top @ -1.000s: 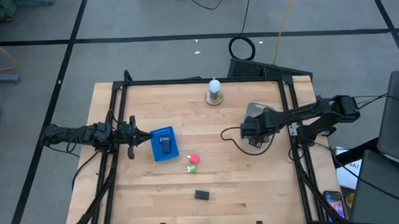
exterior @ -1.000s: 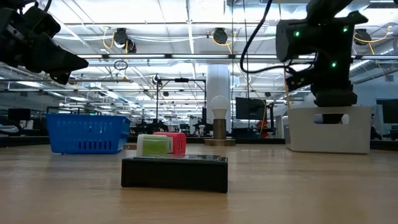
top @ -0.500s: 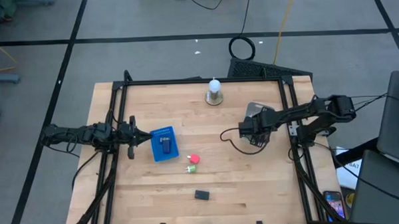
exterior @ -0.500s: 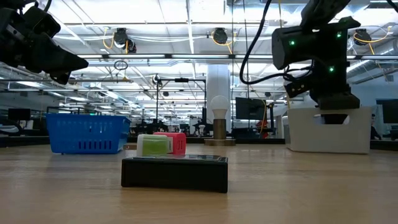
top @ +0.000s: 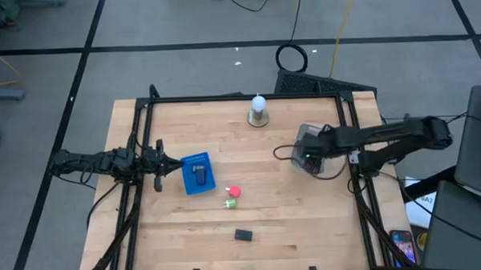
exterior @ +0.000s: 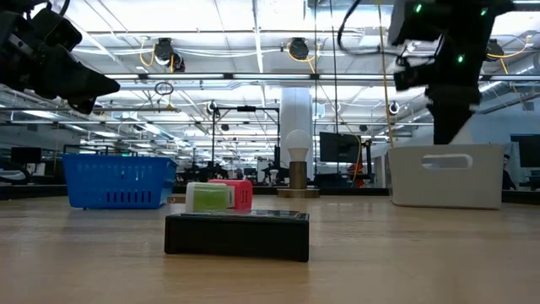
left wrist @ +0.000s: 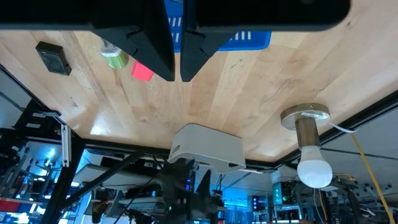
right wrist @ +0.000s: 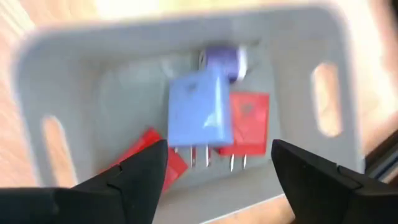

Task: Pick & Place Office items
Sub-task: Put the pink charger adapter into the gray bin

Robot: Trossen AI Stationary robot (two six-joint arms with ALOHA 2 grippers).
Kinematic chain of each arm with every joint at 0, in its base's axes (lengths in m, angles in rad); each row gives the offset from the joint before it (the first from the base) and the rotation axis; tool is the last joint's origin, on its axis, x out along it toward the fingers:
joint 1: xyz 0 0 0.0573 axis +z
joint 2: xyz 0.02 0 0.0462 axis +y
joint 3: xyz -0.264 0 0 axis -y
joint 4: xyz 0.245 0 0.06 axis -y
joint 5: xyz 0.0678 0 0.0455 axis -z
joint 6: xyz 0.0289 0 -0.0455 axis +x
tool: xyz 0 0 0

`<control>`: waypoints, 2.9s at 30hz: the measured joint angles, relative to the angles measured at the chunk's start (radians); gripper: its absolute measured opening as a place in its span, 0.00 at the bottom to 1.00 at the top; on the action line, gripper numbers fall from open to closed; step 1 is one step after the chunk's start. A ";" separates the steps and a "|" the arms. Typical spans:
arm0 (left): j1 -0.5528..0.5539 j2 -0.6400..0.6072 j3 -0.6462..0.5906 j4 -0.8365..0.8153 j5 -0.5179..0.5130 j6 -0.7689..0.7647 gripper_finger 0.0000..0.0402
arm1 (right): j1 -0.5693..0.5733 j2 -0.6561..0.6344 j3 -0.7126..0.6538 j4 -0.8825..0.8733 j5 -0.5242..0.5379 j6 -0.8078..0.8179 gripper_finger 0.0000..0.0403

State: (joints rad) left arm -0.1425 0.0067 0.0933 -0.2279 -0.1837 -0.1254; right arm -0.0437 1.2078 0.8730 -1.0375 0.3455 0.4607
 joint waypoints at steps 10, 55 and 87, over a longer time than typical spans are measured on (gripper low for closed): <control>0.000 0.000 0.000 -0.001 0.001 0.018 0.06 | 0.122 -0.456 -0.188 0.561 0.073 -0.110 0.52; 0.050 0.095 0.027 0.125 -0.069 0.089 0.06 | 0.135 -0.880 -0.856 1.588 -0.253 -0.386 0.00; 0.050 0.099 0.026 0.048 -0.027 -0.061 0.06 | 0.097 -1.052 -0.848 1.386 -0.214 -0.525 0.00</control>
State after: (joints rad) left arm -0.0929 0.1059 0.1196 -0.1800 -0.2102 -0.1868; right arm 0.0533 0.1560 0.0250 0.3483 0.1315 -0.0647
